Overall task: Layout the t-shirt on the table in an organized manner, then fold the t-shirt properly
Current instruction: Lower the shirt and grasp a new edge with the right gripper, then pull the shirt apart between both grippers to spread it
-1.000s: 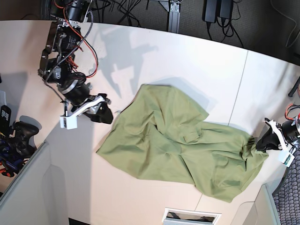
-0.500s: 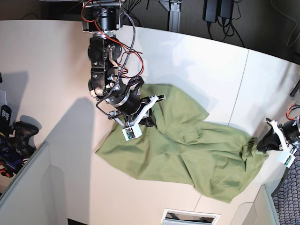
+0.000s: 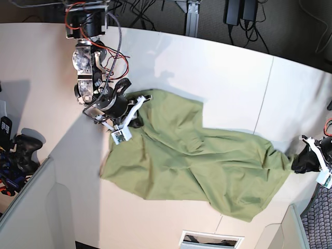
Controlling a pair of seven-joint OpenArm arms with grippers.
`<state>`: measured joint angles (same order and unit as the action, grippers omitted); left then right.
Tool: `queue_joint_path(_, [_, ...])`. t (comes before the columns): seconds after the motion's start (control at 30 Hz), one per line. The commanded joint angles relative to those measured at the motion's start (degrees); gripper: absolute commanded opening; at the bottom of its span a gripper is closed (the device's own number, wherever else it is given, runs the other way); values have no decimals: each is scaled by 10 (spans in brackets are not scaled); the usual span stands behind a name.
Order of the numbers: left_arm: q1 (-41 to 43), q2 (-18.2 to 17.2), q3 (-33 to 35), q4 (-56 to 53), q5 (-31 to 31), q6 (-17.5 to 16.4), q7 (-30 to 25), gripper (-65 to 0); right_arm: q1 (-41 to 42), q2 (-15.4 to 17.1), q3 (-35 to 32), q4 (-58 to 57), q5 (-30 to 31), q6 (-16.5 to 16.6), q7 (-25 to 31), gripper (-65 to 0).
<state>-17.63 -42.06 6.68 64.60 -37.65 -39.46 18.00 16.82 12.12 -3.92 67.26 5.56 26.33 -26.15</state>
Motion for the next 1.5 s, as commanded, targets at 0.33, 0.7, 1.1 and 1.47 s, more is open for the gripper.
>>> queue_joint_path(0.33, [22, -18, -14, 8, -67, -5, 63, -498, 8, 136, 2, 4, 0, -7, -18, -650])
queue_joint_path(0.7, [93, -18, -14, 14, -94, -5, 63, -291, 9, 205, 2, 5, 1, -11, -6, -650])
queue_joint_path(1.1, [92, 1, -14, 219, -47, -5, 62, -291, 6, 188, 92, 168, 214, -5, -132, -650])
queue_joint_path(1.47, [68, 113, -11, 129, 88, -5, -33, -294, -104, 93, 90, 171, 228, -4, -144, -650])
